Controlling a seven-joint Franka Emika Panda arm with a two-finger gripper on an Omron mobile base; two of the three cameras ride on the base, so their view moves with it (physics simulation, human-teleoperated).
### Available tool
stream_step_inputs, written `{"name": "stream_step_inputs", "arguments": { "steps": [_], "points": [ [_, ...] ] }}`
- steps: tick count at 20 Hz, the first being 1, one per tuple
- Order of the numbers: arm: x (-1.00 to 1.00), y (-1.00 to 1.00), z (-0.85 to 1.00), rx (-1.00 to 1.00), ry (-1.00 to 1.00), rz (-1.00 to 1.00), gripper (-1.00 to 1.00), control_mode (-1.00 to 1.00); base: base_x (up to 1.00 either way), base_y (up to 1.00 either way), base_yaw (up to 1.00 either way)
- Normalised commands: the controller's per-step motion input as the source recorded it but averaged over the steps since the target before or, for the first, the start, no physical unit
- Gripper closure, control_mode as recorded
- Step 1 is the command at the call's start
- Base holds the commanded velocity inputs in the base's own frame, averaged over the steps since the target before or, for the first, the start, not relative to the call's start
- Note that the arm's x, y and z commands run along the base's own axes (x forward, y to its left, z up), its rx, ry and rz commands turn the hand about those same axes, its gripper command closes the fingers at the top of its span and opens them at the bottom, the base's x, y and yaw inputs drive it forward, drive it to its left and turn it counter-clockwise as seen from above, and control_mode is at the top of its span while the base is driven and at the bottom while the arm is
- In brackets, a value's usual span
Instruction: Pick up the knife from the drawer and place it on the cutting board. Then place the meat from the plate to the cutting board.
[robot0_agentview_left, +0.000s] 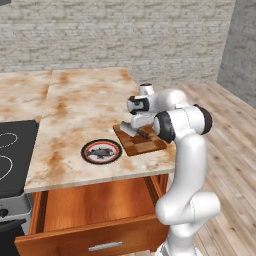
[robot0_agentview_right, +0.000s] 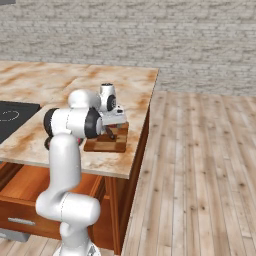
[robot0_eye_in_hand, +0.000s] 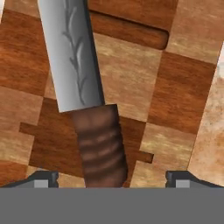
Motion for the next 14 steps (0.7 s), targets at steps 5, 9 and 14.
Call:
{"name": "stream_step_inputs", "arguments": {
  "steps": [5, 9, 14],
  "points": [
    [-0.20, 0.34, 0.61, -0.08, 0.04, -0.02, -1.00, -1.00, 0.00, 0.00, 0.00],
    [-0.09, 0.81, 0.12, 0.00, 0.01, -0.10, -1.00, -1.00, 0.00, 0.00, 0.00],
    [-0.16, 0.58, 0.03, 0.00, 0.03, -0.03, -1.00, -1.00, 0.00, 0.00, 0.00]
  ]
}}
